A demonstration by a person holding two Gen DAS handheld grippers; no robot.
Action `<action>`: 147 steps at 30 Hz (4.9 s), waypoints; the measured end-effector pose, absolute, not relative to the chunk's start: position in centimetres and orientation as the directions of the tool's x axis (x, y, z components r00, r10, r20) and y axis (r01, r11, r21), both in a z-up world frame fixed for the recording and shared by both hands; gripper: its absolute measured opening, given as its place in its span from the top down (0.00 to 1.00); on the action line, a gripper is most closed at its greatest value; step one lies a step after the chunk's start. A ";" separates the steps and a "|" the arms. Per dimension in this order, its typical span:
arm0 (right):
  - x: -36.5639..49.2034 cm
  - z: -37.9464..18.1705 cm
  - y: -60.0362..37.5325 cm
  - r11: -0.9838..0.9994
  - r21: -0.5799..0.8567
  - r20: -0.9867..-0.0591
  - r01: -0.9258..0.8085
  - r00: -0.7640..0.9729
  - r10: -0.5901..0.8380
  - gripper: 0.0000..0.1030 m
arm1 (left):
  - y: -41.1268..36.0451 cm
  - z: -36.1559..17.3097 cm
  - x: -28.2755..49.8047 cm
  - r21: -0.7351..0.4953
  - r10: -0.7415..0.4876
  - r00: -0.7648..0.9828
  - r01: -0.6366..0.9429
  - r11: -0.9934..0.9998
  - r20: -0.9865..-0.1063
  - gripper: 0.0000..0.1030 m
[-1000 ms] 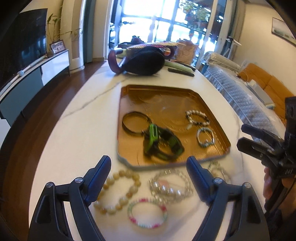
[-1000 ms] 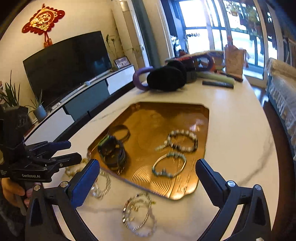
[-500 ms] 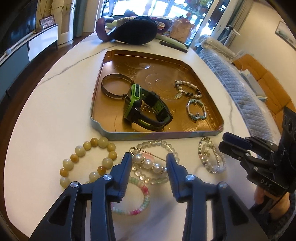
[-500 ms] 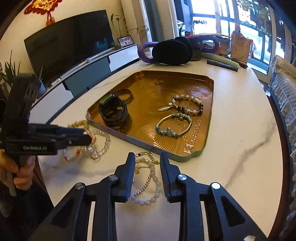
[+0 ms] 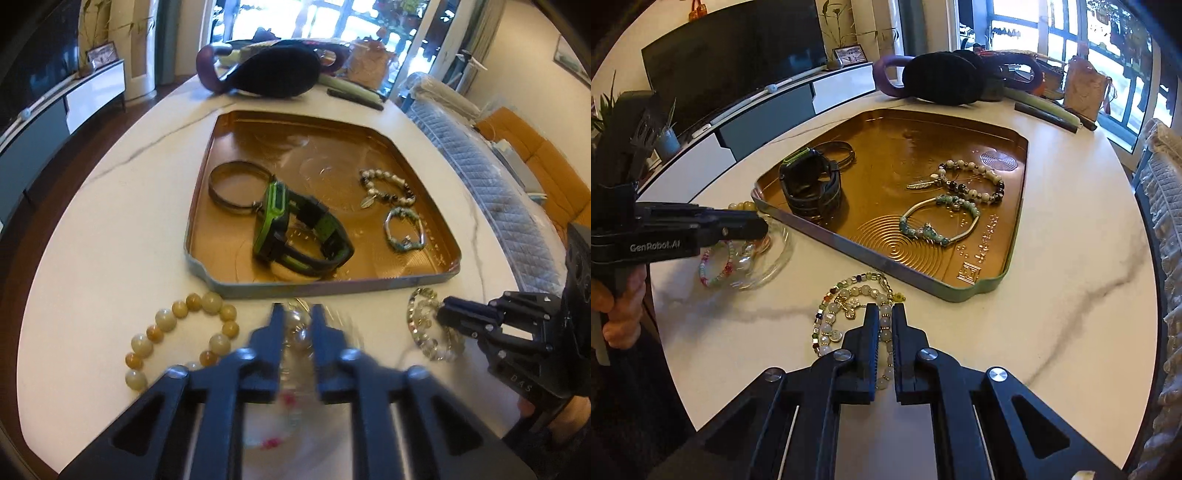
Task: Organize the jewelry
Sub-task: 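Grasp the multicolour charm bracelet with the right tool while the left tool moves to the pearl bracelet, then lift the pearl bracelet with the left tool while the right tool lifts the charm bracelet, then carry the pearl bracelet with the left tool while the right tool carries the charm bracelet, then open both tools over the tray to release the bracelets, then move back out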
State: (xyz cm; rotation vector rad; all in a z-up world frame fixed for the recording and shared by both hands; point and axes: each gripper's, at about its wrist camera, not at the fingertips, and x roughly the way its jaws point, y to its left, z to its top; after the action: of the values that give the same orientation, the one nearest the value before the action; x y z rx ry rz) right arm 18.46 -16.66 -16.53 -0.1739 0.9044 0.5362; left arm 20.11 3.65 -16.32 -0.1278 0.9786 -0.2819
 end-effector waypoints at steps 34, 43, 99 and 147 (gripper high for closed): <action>16.5 -9.5 -18.4 0.855 0.110 -0.615 -0.508 0.641 0.460 0.95 | 3.5 -11.0 17.2 -0.275 -0.405 0.594 0.301 0.913 -0.695 0.93; 16.8 -10.6 -17.6 0.850 0.104 -0.651 -0.517 0.611 0.451 0.95 | 2.7 -15.8 19.5 -0.302 -0.368 0.474 0.212 0.930 -0.800 0.84; 21.3 -6.4 -17.8 0.860 0.076 -0.527 -0.504 0.712 0.464 0.94 | 3.1 -9.6 24.0 -0.334 -0.417 0.634 0.254 0.908 -0.651 0.89; 22.7 -12.0 -20.7 0.913 0.118 -0.672 -0.390 0.645 0.363 0.50 | 2.4 -13.5 24.0 -0.212 -0.287 0.627 0.193 0.958 -0.725 0.35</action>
State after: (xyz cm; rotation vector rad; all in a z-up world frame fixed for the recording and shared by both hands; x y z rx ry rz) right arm 22.65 -20.73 -11.98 -0.0386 0.7567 0.4286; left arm 23.99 2.44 -13.49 -0.1183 0.8506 -0.2754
